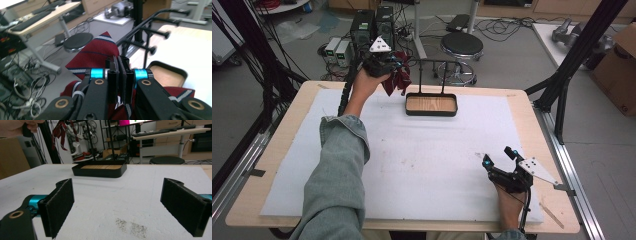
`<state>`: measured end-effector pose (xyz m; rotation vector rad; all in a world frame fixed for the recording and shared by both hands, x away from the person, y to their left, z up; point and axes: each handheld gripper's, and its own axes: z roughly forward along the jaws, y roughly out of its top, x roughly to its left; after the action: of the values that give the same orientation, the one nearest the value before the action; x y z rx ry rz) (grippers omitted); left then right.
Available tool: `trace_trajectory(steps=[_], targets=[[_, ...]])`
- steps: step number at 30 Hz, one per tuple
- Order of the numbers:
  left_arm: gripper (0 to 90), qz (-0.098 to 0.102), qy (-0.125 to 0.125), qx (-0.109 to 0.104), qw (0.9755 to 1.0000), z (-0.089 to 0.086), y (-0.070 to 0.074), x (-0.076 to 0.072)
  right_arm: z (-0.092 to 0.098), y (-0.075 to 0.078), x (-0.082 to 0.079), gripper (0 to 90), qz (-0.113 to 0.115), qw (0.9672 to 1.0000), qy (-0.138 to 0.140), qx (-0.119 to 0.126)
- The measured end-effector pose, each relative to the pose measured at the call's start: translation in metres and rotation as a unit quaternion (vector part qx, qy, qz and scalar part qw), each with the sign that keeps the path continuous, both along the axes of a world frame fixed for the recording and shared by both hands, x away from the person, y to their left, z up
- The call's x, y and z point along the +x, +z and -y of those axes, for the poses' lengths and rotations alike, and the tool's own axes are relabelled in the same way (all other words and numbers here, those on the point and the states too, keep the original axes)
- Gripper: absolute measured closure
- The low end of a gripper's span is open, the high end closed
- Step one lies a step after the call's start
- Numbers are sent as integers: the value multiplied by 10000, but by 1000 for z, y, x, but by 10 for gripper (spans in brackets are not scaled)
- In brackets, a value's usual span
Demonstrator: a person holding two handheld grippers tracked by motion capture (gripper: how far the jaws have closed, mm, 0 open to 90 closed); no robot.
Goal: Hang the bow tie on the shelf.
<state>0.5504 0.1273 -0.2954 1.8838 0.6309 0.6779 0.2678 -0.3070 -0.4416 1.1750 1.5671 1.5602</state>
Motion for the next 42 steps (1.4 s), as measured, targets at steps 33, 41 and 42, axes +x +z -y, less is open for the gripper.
trace_trajectory(steps=[33,41,42], targets=[[646,-53,309,-389,9987,-36,-4,-36,-1,0,-1,108,-18,10000,-26,-16],[586,178,524,-734,9958,-72,8,-74,-1,0,-2,108,-29,10000,-33,-25],[580,194,547,-774,9953,-77,8,-79,-1,0,-2,108,-37,10000,-43,-19]])
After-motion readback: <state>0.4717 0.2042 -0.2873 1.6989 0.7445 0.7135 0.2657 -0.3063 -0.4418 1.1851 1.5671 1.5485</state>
